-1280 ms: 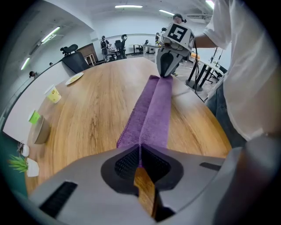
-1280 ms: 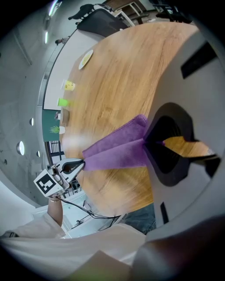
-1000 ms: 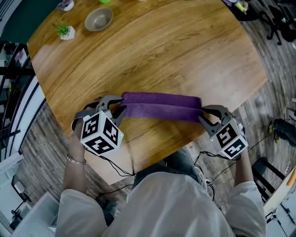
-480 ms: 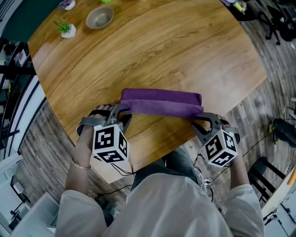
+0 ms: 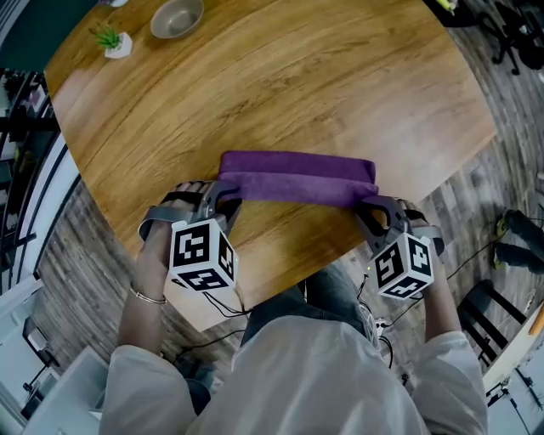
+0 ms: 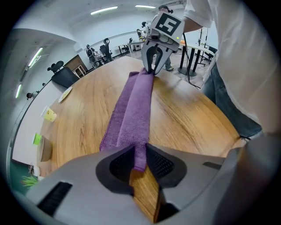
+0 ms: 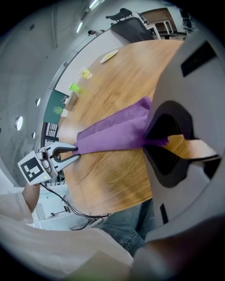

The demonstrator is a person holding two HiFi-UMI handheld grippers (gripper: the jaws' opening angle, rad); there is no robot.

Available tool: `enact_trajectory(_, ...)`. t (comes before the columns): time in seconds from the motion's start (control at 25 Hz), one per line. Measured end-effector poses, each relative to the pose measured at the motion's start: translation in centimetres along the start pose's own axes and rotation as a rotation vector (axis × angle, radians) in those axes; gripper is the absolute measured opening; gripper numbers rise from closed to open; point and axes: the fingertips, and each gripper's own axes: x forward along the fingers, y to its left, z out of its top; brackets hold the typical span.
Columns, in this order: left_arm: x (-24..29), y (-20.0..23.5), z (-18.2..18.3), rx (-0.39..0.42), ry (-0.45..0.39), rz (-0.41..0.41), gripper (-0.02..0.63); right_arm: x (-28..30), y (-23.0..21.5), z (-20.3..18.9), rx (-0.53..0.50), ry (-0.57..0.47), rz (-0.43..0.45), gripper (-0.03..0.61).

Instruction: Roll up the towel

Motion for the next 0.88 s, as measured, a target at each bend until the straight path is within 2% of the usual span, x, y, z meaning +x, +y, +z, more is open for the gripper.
enact_trajectory(0.28,-0.2,-0.3,0.1,-0.015,0.000,0.022,0.038,-0.2,0.4,-0.2,0.026,0.003,0.001,0.026)
enact_trajectory(0.6,-1.9,-4.0,-0.2,-0.080,0.004,-0.110,0.032,-2.3,3.6,0.0,0.101,-0.010,0.123,0.023)
enact_trajectory(0.88,-2.4,-2.1,-0.1,-0.148,0.008,-0.148,0.032,-3.2,1.0,0.5,0.198,-0.042,0.153,0.025)
